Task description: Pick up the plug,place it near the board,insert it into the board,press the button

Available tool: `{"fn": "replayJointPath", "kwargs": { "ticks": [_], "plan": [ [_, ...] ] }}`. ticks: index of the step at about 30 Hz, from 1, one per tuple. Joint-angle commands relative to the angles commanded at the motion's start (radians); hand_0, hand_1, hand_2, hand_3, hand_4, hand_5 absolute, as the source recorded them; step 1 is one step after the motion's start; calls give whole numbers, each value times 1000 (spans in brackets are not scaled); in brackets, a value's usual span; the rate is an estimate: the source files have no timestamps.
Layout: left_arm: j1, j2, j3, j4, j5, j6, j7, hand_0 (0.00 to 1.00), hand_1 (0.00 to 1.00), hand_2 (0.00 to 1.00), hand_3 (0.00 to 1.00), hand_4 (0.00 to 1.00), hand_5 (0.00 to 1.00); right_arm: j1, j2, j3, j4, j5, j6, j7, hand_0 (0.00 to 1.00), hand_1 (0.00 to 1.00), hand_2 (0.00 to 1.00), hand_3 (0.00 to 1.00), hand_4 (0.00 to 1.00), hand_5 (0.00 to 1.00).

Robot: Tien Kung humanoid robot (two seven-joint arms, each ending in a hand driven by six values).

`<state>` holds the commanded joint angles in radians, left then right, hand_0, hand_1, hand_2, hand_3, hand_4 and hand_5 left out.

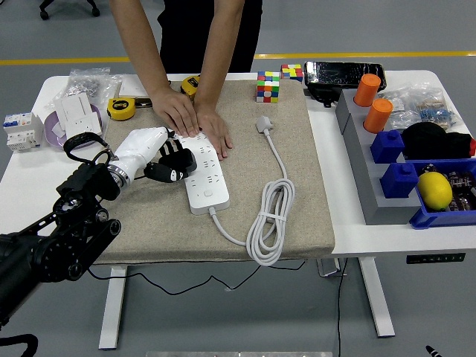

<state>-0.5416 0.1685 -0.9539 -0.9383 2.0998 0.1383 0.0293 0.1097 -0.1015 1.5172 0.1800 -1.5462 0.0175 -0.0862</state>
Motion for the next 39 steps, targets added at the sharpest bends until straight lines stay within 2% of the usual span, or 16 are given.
{"fn": "replayJointPath", "kwargs": {
  "ticks": [12, 25, 39],
  "plan": [
    [-8, 8, 23, 7, 7, -5, 1, 559, 493, 366, 337, 429, 15, -1, -1, -1, 0, 0, 0, 0, 848, 757, 743, 775, 998, 939],
    [-43, 35, 86, 24, -5, -12, 3, 557, 501, 369, 345, 439, 11, 1, -4, -1, 0, -3, 1, 0, 847, 756, 743, 775, 998, 932],
    [-67, 42, 111, 23, -6, -21, 5, 554, 511, 380, 367, 463, 15, 4, -5, 1, 0, -2, 0, 0, 849, 757, 742, 774, 998, 929]
  ]
}}
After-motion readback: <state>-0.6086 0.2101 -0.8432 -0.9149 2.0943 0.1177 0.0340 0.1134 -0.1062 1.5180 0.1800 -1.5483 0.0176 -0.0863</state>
